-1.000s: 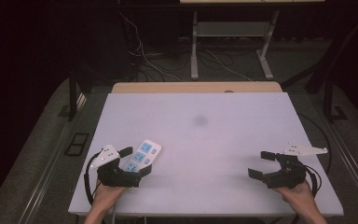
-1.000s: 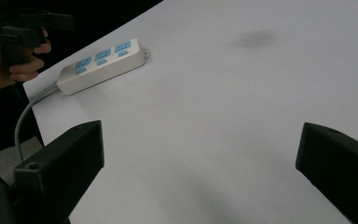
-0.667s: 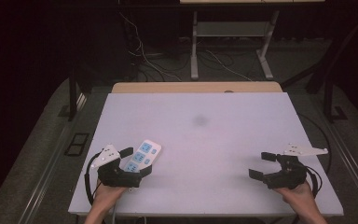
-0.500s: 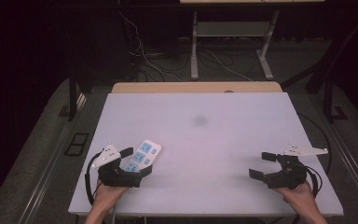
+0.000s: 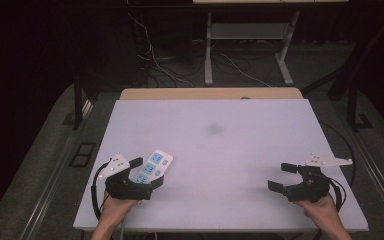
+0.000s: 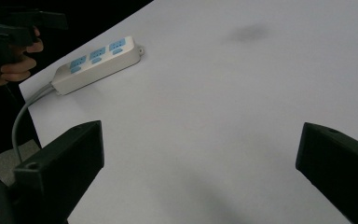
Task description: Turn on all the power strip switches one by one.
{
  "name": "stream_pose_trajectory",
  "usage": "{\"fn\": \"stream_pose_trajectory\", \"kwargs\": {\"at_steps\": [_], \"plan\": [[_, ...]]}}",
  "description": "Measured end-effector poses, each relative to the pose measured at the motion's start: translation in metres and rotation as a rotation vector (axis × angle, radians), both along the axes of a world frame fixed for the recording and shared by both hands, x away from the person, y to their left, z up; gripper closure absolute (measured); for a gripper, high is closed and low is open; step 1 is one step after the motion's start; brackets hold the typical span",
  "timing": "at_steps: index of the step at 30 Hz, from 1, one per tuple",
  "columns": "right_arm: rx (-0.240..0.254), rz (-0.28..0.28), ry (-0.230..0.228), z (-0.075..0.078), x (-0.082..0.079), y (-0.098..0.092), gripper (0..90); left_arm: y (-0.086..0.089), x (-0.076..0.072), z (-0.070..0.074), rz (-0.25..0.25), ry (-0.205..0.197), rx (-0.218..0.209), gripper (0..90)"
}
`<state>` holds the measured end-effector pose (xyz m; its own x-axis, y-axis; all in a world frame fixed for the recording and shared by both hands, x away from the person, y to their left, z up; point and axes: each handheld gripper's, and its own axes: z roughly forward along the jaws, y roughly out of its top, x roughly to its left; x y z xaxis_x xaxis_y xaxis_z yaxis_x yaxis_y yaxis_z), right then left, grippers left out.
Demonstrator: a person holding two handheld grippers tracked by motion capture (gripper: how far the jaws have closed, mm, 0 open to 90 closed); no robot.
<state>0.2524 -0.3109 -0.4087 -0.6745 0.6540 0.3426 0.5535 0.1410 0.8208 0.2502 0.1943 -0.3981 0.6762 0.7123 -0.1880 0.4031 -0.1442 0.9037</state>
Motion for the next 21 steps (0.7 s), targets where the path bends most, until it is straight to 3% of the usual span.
{"fn": "stream_pose_trajectory", "kwargs": {"at_steps": [6, 21], "plan": [[0.002, -0.009, -0.003, 0.001, -0.001, -0.003, 0.7, -0.001, -0.001, 0.005, -0.005, -0.001, 0.022, 0.0], [-0.025, -0.016, -0.009, 0.0, -0.001, -0.003, 0.7, 0.014, 0.008, 0.019, 0.002, 0.049, 0.089, 0.0]]}}
